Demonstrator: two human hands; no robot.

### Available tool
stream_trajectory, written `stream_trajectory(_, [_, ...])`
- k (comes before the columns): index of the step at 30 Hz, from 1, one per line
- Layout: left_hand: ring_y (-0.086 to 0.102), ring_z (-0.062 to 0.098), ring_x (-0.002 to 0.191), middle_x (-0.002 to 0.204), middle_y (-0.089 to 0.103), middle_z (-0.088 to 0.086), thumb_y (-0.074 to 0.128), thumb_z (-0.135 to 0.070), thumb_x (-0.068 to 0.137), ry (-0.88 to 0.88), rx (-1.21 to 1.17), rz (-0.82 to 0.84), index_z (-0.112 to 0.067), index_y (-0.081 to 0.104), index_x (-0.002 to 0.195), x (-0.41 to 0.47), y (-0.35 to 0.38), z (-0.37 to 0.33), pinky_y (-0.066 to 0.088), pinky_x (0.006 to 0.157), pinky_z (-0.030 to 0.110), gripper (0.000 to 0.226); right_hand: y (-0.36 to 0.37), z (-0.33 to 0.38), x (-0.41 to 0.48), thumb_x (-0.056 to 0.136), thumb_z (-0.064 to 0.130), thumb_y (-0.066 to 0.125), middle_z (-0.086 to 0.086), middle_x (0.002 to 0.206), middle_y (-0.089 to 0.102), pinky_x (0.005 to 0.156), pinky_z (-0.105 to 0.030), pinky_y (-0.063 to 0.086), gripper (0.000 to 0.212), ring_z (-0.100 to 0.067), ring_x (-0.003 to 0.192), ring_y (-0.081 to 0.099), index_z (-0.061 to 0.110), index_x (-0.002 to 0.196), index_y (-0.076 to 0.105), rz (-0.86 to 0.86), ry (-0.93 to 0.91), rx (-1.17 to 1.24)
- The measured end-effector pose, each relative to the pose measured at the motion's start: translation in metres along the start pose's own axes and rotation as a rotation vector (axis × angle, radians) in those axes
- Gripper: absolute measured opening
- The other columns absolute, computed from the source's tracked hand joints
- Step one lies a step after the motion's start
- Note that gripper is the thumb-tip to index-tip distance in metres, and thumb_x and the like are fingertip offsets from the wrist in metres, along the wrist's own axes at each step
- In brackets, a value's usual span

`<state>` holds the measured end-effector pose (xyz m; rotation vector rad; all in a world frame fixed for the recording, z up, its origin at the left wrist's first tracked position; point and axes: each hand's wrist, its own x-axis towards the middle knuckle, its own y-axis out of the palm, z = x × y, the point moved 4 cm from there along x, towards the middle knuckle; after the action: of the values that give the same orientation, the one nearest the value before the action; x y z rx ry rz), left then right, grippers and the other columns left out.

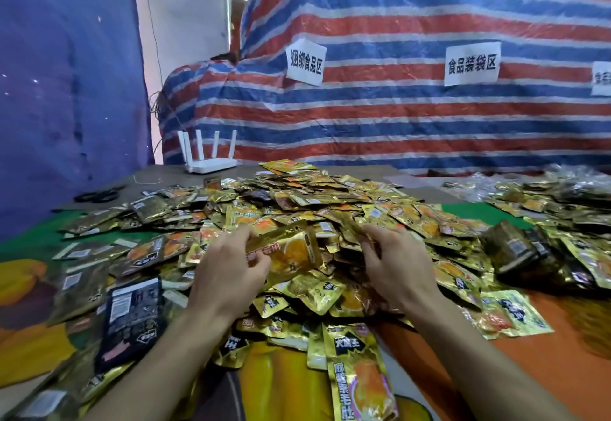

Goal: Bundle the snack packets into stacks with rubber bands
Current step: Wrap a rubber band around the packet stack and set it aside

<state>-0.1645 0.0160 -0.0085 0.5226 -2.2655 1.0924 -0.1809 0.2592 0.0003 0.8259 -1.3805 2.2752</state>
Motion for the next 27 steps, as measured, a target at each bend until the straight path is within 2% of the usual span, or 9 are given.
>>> stream_trajectory(3, [0.047, 0.004, 0.040, 0.061, 0.057, -0.005, 0.060, -0.018, 0.096, 0.036, -0.065, 0.031, -0.018, 0.060, 0.110, 0.000, 0.005, -0.002, 0.037, 0.040, 0.024, 0.014, -0.005, 0.004, 0.001, 0.100, 0.025, 0.057, 0.007, 0.071, 0.052, 0.071, -0.038, 0.039, 0.016, -0.027, 0.080, 0.054, 0.019, 0.108, 0.070, -0.125, -0.065, 0.061])
stream_trajectory(7, [0.051, 0.002, 0.045, 0.066, 0.061, -0.003, 0.058, -0.015, 0.098, -0.021, -0.262, -0.019, -0.024, 0.061, 0.100, 0.002, 0.005, -0.003, 0.040, 0.040, 0.024, 0.010, -0.013, 0.001, 0.006, 0.102, 0.020, 0.052, 0.000, 0.076, 0.064, 0.059, -0.046, 0.051, 0.013, -0.029, 0.069, 0.061, 0.018, 0.103, 0.066, -0.179, -0.038, 0.341])
stream_trajectory(9, [0.059, 0.005, 0.051, 0.075, 0.067, 0.001, 0.059, -0.015, 0.098, -0.135, -0.419, -0.066, -0.028, 0.061, 0.094, 0.002, 0.002, 0.000, 0.049, 0.044, 0.029, 0.013, -0.015, 0.000, 0.006, 0.103, 0.015, 0.051, -0.002, 0.090, 0.071, 0.067, -0.055, 0.058, 0.014, -0.029, 0.079, 0.069, 0.018, 0.108, 0.063, -0.157, 0.005, 0.571])
stream_trajectory(11, [0.069, 0.015, 0.061, 0.083, 0.072, 0.005, 0.060, -0.014, 0.097, -0.292, -0.648, -0.072, -0.025, 0.064, 0.094, 0.003, 0.002, 0.002, 0.057, 0.050, 0.037, 0.012, -0.017, 0.002, 0.005, 0.102, 0.008, 0.052, 0.003, 0.099, 0.071, 0.072, -0.045, 0.062, 0.019, -0.023, 0.089, 0.071, 0.020, 0.115, 0.059, -0.171, 0.022, 0.711])
stream_trajectory(14, [0.070, 0.016, 0.058, 0.070, 0.074, 0.003, 0.057, -0.005, 0.098, -0.479, -1.032, -0.027, -0.013, 0.066, 0.095, 0.003, 0.006, -0.002, 0.055, 0.047, 0.030, 0.013, -0.019, 0.001, 0.004, 0.099, 0.004, 0.057, 0.003, 0.101, 0.070, 0.063, -0.027, 0.061, 0.025, -0.011, 0.084, 0.074, 0.019, 0.118, 0.052, -0.228, 0.126, 0.924])
stream_trajectory(16, [0.069, 0.016, 0.057, 0.070, 0.074, 0.004, 0.054, -0.001, 0.098, -0.541, -1.196, 0.001, -0.008, 0.065, 0.098, 0.002, 0.009, -0.006, 0.053, 0.046, 0.027, 0.012, -0.018, -0.002, 0.006, 0.097, 0.004, 0.061, -0.008, 0.109, 0.071, 0.070, -0.036, 0.063, 0.023, -0.018, 0.089, 0.075, 0.019, 0.114, 0.056, -0.224, 0.232, 1.052])
stream_trajectory(18, [0.069, 0.018, 0.062, 0.078, 0.075, 0.008, 0.053, -0.001, 0.097, -0.596, -1.293, 0.049, -0.007, 0.064, 0.106, -0.001, 0.012, -0.011, 0.055, 0.048, 0.030, 0.015, -0.014, -0.005, 0.007, 0.094, 0.003, 0.065, -0.012, 0.115, 0.072, 0.084, -0.050, 0.060, 0.026, -0.028, 0.103, 0.072, 0.017, 0.116, 0.064, -0.197, 0.336, 1.168])
stream_trajectory(23, [0.069, 0.027, 0.081, 0.097, 0.075, 0.017, 0.049, 0.001, 0.098, -0.668, -1.410, 0.073, -0.005, 0.061, 0.120, -0.006, 0.017, -0.021, 0.055, 0.067, 0.040, 0.026, 0.004, -0.002, 0.002, 0.088, -0.003, 0.065, -0.014, 0.113, 0.074, 0.077, -0.050, 0.060, 0.047, -0.031, 0.097, 0.074, 0.018, 0.130, 0.064, -0.072, 0.651, 1.556])
stream_trajectory(27, [0.072, 0.020, 0.068, 0.085, 0.076, 0.011, 0.052, -0.002, 0.096, -0.612, -1.419, 0.114, -0.004, 0.058, 0.121, -0.009, 0.015, -0.029, 0.055, 0.055, 0.034, 0.026, 0.014, 0.002, -0.001, 0.094, 0.001, 0.062, -0.017, 0.128, 0.066, 0.085, -0.052, 0.059, 0.039, -0.037, 0.120, 0.063, 0.016, 0.130, 0.056, -0.016, 0.763, 1.706])
